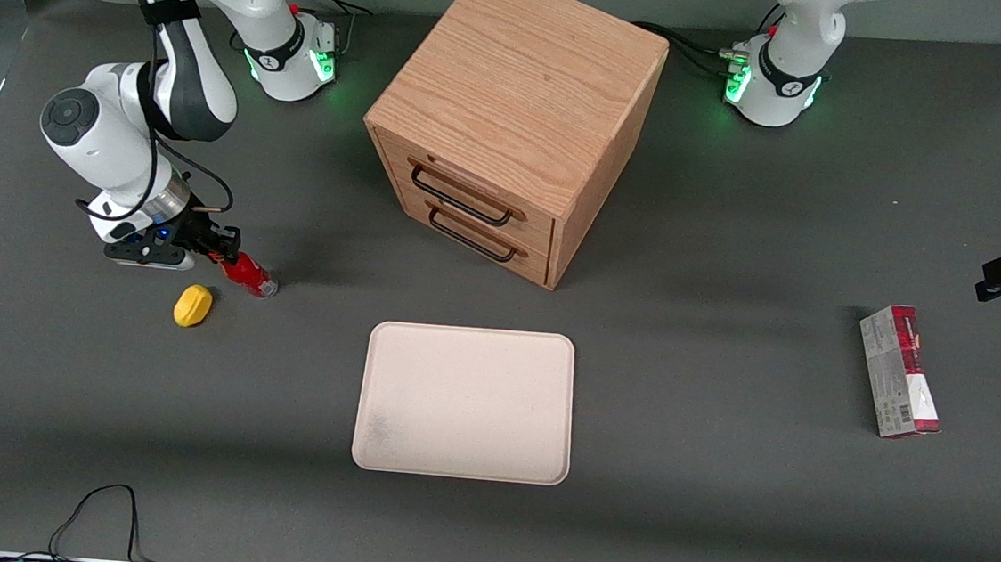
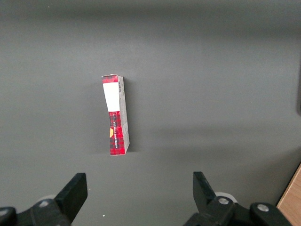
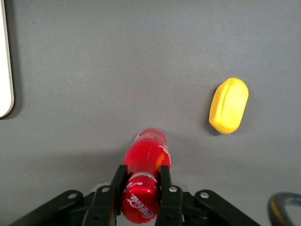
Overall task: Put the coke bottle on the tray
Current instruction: 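Close the right gripper on the bottle's neck, then lift the bottle and carry it with the right gripper over the white tray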
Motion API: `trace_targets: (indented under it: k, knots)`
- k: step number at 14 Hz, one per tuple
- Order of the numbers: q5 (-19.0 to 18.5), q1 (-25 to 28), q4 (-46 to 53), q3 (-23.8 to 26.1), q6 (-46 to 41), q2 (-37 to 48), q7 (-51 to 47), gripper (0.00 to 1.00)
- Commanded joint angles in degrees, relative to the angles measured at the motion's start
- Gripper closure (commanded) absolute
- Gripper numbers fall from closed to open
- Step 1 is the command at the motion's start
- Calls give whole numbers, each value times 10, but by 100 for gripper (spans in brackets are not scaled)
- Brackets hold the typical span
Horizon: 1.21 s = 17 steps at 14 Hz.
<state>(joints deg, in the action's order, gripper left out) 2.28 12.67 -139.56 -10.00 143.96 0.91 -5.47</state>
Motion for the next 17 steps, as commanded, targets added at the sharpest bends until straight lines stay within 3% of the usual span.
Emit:
trace_targets:
  k: [1, 7, 11, 15, 17]
  knots:
    - [17, 2, 51, 5, -54, 4, 12, 100]
    - [9, -3, 340, 5, -392, -12, 6, 100]
    - [11, -4, 570, 8, -576, -95, -16, 100]
    - [9, -4, 757, 45, -651, -194, -44, 100]
    - [0, -16, 814, 94, -651, -236, -75, 100]
